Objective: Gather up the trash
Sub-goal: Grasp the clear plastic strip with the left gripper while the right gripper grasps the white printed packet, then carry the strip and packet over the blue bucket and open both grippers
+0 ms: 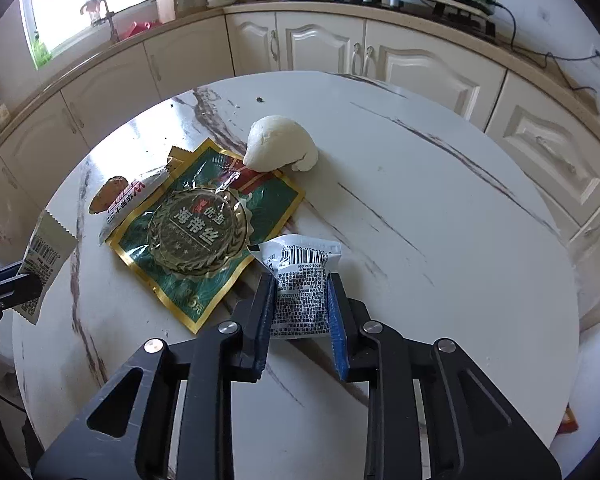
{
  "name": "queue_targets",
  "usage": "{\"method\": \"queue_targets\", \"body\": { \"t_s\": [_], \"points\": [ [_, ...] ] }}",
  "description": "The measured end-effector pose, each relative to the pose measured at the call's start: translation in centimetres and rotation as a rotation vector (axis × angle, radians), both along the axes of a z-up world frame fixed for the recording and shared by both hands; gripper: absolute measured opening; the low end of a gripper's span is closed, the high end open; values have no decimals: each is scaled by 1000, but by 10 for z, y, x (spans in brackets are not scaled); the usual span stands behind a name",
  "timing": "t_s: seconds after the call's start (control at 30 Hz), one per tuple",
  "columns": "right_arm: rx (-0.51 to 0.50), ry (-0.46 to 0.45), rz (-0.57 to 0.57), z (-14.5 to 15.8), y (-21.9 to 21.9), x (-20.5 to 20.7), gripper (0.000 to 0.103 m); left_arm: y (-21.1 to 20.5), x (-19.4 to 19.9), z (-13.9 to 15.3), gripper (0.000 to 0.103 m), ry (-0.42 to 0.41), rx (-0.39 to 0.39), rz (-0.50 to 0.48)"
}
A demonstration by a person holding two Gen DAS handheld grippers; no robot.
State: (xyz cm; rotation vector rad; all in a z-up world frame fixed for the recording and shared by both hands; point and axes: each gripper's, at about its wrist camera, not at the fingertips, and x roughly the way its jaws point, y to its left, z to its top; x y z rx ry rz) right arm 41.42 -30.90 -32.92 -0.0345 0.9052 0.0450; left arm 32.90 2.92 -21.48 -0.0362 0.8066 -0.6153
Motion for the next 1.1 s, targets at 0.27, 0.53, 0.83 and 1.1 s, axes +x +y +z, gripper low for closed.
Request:
{"method": "queue_targets", "body": {
  "t_s": [0.27,0.53,0.83,1.1],
  "points": [
    [69,-81,-8,27,11,-47,21,24,-39,26,4,-17,-54,8],
    [157,-217,163,86,95,-84,21,82,-83,52,4,-77,-105,85],
    [244,-191,446,70,262,-63,21,202,-114,30,4,-64,-89,283],
    [268,-22,578,-20,393,-3,21,298,-103,-33,4,65,-36,472]
  ]
}}
